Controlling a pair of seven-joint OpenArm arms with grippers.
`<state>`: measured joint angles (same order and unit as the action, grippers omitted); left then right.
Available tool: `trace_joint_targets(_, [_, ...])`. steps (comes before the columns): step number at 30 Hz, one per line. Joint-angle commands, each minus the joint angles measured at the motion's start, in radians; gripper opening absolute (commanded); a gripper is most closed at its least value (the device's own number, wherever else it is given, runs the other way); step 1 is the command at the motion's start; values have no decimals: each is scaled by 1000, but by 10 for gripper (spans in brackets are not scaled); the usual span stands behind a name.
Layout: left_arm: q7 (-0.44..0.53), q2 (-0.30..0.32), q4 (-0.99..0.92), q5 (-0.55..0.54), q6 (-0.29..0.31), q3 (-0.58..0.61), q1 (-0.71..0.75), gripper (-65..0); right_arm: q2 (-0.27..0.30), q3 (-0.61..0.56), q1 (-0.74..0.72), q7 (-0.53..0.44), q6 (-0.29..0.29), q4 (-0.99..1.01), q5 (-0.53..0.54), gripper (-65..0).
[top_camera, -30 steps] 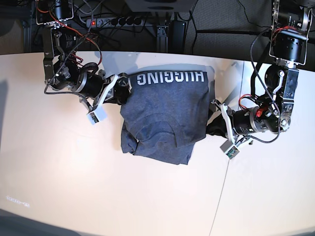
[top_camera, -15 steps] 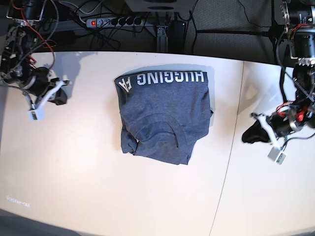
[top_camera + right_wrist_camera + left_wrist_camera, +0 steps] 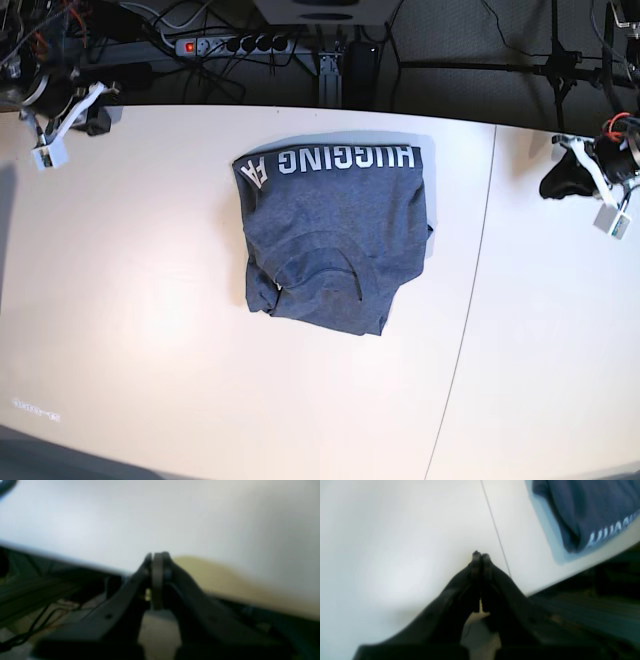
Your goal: Fold the T-shirt properly
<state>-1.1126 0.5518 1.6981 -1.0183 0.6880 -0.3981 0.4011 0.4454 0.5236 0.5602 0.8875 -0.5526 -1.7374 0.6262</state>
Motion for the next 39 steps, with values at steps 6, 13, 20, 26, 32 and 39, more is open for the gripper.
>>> trace_joint_targets(6, [9,19,51,-8,10,-8,182,-650,16,12,174,-12,-1,-71,21,-650])
trace_joint_targets(13, [151,16,47,180,10,-8,372,-650,-25,12,318,-18,-1,-63,29,-650])
trace_joint_targets(20, [412,8,-154,470,10,58,384,-650,-121,3,301,-122,3,153,6,-650])
trace_joint_targets(26, [541,5,-545,674,-61,293,212,-650,-142,-15,143,-156,7,532,-29,-650])
trace_joint_targets(32, [677,-102,-922,890,-232,462,-31,-650,-158,-34,-99,-236,11,917,-126,-650])
trace_joint_targets(39, [765,-318,-1274,910,-262,568,-293,-650,-259,-90,-342,-328,31,1186,-285,-650])
